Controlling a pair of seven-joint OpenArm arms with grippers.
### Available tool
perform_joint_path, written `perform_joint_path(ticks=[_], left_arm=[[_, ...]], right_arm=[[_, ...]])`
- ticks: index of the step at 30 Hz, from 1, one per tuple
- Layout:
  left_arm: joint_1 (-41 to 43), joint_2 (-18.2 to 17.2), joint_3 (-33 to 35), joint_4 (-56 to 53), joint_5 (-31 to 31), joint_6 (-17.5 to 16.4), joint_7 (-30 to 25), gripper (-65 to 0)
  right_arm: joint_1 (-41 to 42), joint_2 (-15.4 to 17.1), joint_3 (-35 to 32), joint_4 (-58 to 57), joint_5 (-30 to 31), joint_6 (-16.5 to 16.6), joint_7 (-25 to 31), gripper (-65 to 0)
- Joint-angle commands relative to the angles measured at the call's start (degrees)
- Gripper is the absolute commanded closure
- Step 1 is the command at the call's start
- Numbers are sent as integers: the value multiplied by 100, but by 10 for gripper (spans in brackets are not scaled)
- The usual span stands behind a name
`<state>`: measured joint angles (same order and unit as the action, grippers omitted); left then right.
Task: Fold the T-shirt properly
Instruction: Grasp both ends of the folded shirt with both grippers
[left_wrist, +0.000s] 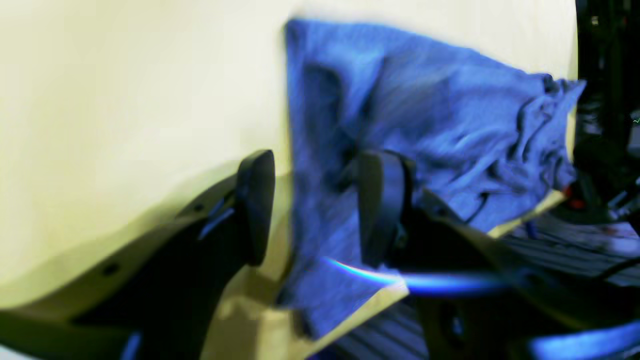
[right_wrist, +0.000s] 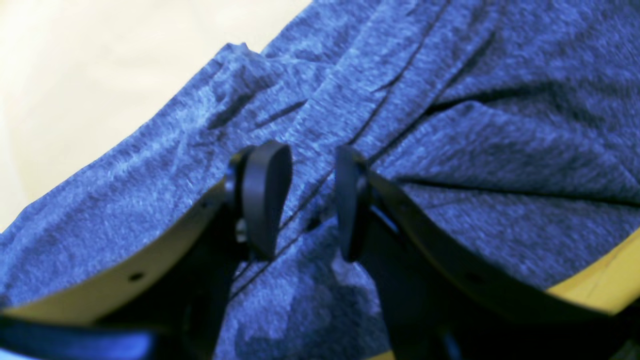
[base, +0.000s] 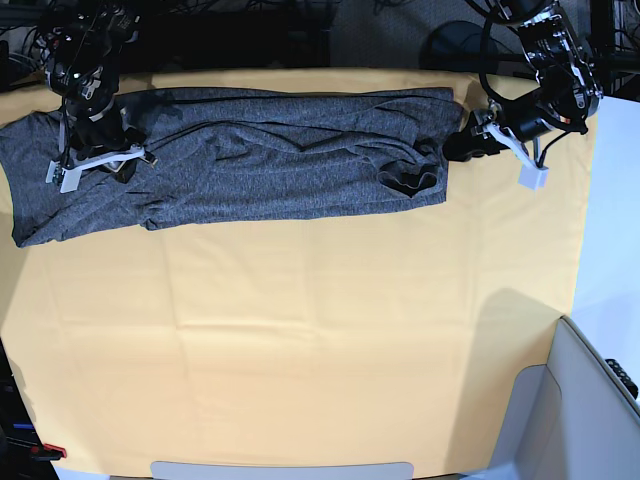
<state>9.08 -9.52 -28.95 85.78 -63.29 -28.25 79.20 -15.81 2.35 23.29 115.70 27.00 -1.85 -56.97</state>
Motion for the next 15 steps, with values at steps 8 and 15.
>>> perform_joint_path(ticks=[8, 15], left_arm=[[-69, -72, -11, -274, 74, -590, 80, -269], [-69, 24, 209, -283, 74, -590, 80, -271]], right_arm=[[21, 42, 5, 109, 38, 31, 119, -193], [-32, 51, 5, 109, 38, 31, 119, -193]])
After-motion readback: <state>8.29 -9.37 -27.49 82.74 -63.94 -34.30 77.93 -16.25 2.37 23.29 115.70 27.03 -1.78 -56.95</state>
